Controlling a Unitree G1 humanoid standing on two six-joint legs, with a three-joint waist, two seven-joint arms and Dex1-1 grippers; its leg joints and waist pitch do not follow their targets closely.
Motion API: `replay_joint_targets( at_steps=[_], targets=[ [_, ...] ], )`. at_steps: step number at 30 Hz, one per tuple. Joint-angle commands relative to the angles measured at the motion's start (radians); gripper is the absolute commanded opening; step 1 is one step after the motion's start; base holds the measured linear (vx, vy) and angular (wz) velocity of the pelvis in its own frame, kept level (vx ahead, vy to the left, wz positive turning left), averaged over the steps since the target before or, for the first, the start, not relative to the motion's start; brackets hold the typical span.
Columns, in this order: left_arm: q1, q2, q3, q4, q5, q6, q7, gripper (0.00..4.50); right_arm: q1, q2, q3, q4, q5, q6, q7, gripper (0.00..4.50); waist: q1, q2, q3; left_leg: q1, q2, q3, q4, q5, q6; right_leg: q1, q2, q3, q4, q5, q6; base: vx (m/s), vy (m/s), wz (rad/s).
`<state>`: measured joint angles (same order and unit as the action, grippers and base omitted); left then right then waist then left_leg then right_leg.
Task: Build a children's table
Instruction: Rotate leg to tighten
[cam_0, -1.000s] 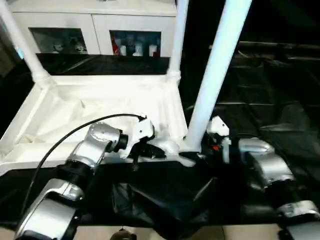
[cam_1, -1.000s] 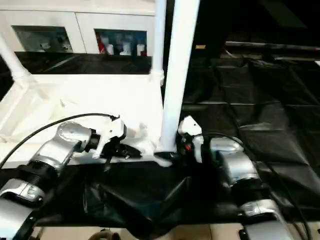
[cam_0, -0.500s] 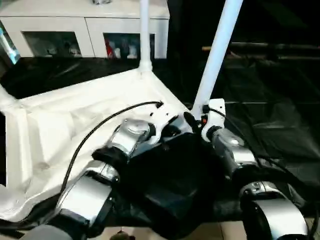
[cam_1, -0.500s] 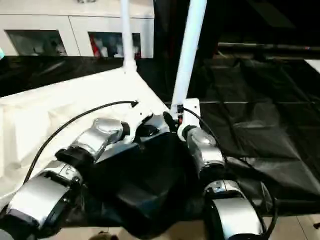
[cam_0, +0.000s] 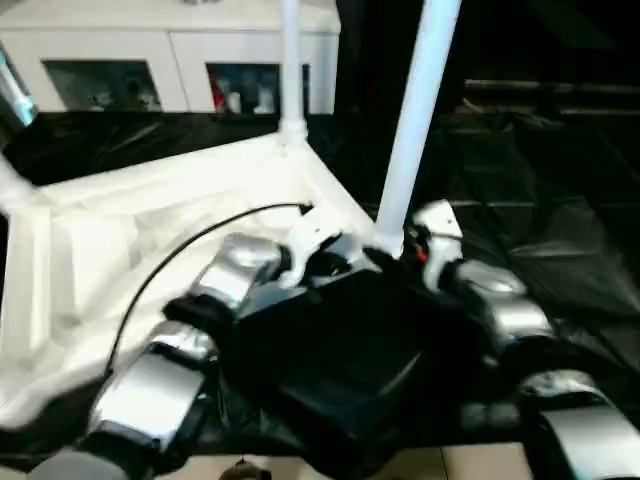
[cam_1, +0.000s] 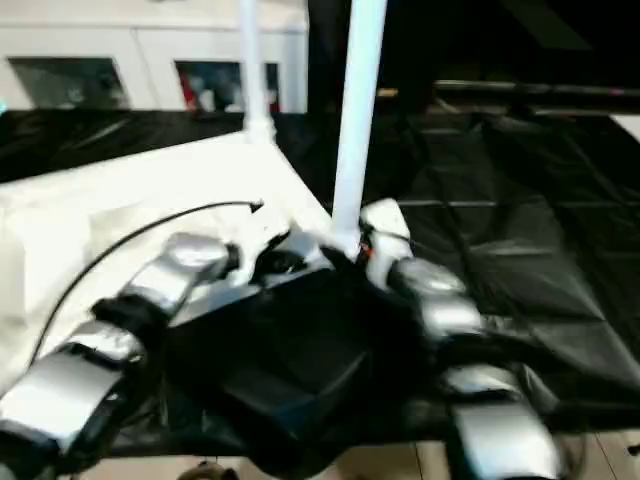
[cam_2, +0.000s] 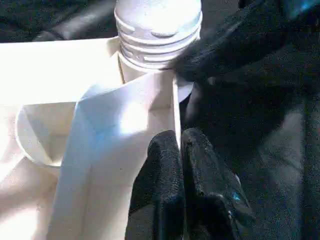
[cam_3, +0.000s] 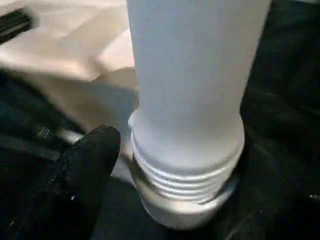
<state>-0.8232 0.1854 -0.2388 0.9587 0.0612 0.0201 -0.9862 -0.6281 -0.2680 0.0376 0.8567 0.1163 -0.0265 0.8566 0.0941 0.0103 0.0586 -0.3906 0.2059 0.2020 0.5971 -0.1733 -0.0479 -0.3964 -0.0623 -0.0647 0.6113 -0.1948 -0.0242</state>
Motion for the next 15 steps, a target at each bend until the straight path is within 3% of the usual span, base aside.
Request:
replay_joint_targets(
  at_steps=[1,4,10,15],
  targets=[
    [0.014,0.011,-0.033,-0.067,-0.025,-0.038,-0.108,0.00,0.017,-0.025,0.043,-0.076,0.020,0.020,0.136,3.88,0.004,-0.001,-0.080,0.026,0.040,-0.019,-0.058,-0.119,0.096,0.055,-0.087,0.043,-0.054,0.021,-0.272,0.000,0.000,0.00],
    [0.050,0.058,-0.058,-0.124,-0.036,-0.040,-0.232,0.00,0.032,-0.079,0.052,-0.129,0.041,0.045,0.242,3.88,0.007,0.004,-0.078,0.027,0.043,-0.020,-0.060,-0.146,0.094,0.051,-0.088,0.044,-0.056,-0.013,-0.275,0.000,0.000,0.00],
    [0.065,0.075,-0.047,-0.161,-0.051,-0.025,-0.284,0.00,0.043,-0.102,0.071,-0.163,0.043,0.075,0.311,3.88,0.017,0.005,-0.075,0.035,0.046,-0.018,-0.064,-0.176,0.058,0.043,-0.087,0.045,-0.061,-0.067,-0.267,0.000,0.000,0.00],
    [0.070,0.089,-0.048,-0.186,-0.058,-0.013,-0.297,0.00,0.055,-0.101,0.096,-0.187,0.031,0.084,0.333,3.88,0.016,-0.002,-0.077,0.028,0.041,-0.019,-0.063,-0.157,0.054,0.048,-0.088,0.045,-0.058,-0.061,-0.256,0.000,0.000,0.00]
  ],
)
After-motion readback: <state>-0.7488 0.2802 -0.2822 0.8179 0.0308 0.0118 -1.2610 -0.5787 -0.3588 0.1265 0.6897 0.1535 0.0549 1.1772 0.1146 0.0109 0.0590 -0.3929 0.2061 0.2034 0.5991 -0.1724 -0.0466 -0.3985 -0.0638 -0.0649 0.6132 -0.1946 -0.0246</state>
